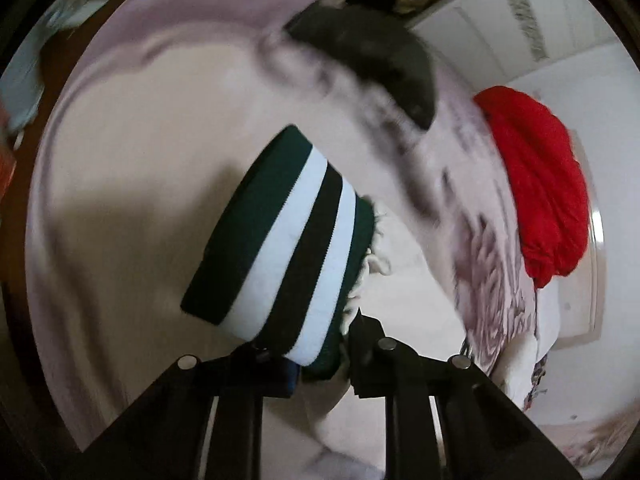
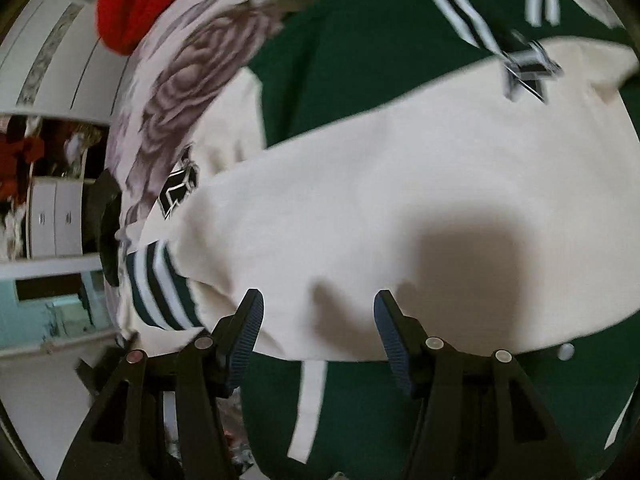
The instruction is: Fold large clothes
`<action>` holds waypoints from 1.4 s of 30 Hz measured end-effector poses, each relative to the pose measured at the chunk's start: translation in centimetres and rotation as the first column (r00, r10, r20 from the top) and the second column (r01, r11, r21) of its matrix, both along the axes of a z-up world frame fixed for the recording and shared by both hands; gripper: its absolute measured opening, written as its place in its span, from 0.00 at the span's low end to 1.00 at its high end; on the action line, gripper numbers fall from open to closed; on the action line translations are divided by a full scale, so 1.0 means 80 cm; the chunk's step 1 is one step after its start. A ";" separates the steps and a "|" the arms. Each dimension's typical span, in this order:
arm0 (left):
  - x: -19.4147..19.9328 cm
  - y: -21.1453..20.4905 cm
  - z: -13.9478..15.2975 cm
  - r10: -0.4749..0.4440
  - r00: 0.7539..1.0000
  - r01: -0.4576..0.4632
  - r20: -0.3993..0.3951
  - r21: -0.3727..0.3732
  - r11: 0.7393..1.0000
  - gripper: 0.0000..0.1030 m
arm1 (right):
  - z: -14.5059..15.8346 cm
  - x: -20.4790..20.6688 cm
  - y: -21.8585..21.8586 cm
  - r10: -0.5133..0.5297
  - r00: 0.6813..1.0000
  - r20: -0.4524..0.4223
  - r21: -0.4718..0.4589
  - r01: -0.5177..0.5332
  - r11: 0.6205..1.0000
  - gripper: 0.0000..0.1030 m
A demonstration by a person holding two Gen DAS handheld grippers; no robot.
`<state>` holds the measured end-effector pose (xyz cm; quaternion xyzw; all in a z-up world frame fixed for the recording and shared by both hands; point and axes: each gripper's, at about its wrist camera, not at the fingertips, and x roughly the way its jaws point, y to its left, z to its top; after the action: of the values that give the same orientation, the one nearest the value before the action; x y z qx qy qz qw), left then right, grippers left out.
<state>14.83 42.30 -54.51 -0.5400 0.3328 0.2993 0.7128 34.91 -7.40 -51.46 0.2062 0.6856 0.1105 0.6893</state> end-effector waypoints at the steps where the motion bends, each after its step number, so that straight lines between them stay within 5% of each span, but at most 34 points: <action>1: 0.013 0.017 0.005 -0.030 1.000 0.030 0.002 0.017 0.999 0.14 | 0.004 -0.001 0.013 0.020 1.000 0.008 -0.007 -0.020 1.000 0.58; 7: 0.107 0.089 -0.018 -0.233 0.970 0.238 -0.064 0.081 0.968 0.14 | -0.009 0.010 0.081 0.074 0.997 0.015 0.062 -0.075 0.995 0.59; 9: 0.123 0.100 -0.046 -0.279 0.955 0.283 -0.095 0.025 0.959 0.15 | -0.028 0.023 0.117 0.092 0.996 0.012 0.079 -0.093 0.993 0.59; 10: 0.125 0.106 -0.053 -0.281 0.955 0.282 -0.099 -0.001 0.959 0.19 | -0.049 0.031 0.137 0.121 0.992 -0.020 0.076 -0.119 0.990 0.67; 12: 0.112 0.108 -0.066 -0.261 0.963 0.256 -0.062 -0.077 0.963 0.23 | -0.077 0.042 0.157 0.117 0.989 -0.094 0.000 -0.117 0.993 0.71; 18: 0.067 0.071 -0.076 -0.217 0.974 0.228 0.071 -0.241 0.943 0.54 | -0.024 0.021 0.107 0.035 0.999 -0.012 0.072 -0.034 0.997 0.71; 21: 0.069 0.049 -0.077 -0.206 0.977 0.212 0.051 -0.211 0.954 0.55 | -0.016 -0.001 0.062 -0.007 0.999 -0.034 0.044 0.008 0.999 0.72; 24: 0.084 0.040 -0.058 -0.174 0.985 0.174 0.006 -0.069 0.982 0.48 | -0.010 -0.021 0.028 -0.017 0.998 -0.055 -0.056 0.014 0.998 0.72; 25: 0.093 0.038 -0.053 -0.179 0.984 0.179 -0.001 -0.037 0.983 0.21 | -0.009 -0.029 0.023 -0.023 0.997 -0.069 -0.070 0.019 0.997 0.72; 26: 0.102 0.035 -0.044 -0.191 0.981 0.192 -0.039 0.014 0.981 0.08 | -0.006 -0.035 0.021 -0.026 0.996 -0.080 -0.046 0.022 0.999 0.72; 32: 0.097 0.040 -0.016 -0.203 0.979 0.205 -0.034 0.088 0.975 0.05 | -0.001 -0.010 0.094 0.029 1.000 0.010 -0.009 -0.029 1.000 0.78; 37: 0.104 0.046 -0.018 -0.231 0.972 0.234 -0.045 0.081 0.969 0.05 | -0.056 0.029 0.191 0.211 0.974 -0.077 -0.216 -0.223 0.951 0.78; 40: 0.112 0.052 -0.032 -0.245 0.969 0.246 -0.031 0.030 0.969 0.06 | -0.052 0.040 0.189 0.188 0.980 -0.069 -0.316 -0.200 0.928 0.28; 42: 0.115 0.053 -0.042 -0.255 0.967 0.255 -0.019 -0.015 0.967 0.11 | -0.030 0.048 0.168 0.133 0.990 -0.038 -0.275 -0.138 0.951 0.17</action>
<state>24.05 46.53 -57.86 -0.4939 0.4087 0.2089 0.7385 38.75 6.07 -53.87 0.0612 0.7133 0.0587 0.6957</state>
